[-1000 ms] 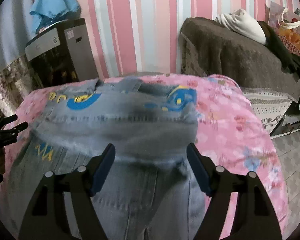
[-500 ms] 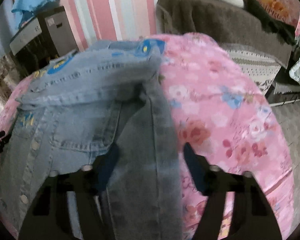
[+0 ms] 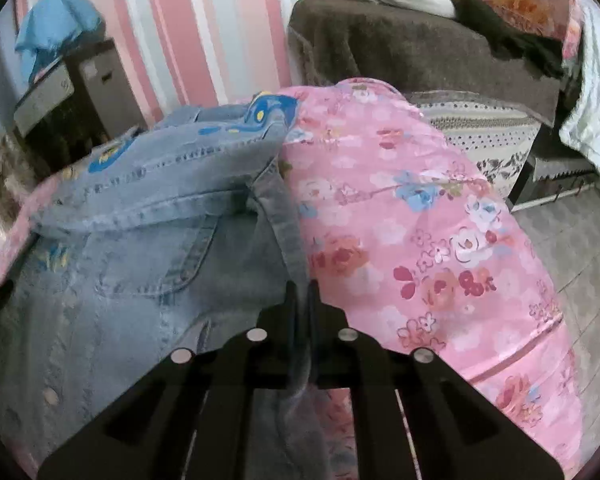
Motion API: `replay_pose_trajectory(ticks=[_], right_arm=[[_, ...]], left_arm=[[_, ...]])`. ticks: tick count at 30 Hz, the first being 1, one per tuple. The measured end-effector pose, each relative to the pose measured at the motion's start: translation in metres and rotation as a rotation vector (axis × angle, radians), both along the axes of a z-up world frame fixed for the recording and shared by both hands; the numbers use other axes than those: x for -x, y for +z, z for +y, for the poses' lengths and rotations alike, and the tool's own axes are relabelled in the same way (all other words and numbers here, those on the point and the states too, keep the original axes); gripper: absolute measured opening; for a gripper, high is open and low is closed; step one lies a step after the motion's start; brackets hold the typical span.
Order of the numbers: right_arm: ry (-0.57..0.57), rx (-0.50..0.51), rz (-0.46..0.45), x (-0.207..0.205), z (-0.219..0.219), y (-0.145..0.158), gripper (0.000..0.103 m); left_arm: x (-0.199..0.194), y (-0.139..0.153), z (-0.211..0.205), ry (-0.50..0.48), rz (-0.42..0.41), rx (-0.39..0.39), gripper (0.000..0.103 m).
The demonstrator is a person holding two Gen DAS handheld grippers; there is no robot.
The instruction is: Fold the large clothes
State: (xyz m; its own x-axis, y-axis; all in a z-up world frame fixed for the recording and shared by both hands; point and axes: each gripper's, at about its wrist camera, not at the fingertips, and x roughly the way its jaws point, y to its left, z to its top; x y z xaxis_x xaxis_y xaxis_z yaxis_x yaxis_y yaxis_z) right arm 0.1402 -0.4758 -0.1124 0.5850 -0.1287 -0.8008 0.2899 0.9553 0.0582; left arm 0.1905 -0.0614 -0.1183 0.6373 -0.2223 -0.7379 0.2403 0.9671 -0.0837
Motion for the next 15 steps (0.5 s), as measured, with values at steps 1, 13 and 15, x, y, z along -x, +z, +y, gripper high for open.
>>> replay_pose_trajectory(ticks=[1,13,15], right_arm=[[-0.003,0.008,0.004,-0.001,0.000,-0.003,0.005],[0.037,-0.022,-0.047,0.054,0.001,0.019,0.057],[0.043,-0.031,-0.084,0.081,0.005,0.026,0.057]], left_arm=[[0.001,-0.003,0.000,0.007,-0.004,-0.027,0.001],[0.042,-0.005,0.031,0.038,-0.015,-0.081,0.065],[0.066,0.004,0.041,0.079,-0.063,-0.054,0.078]])
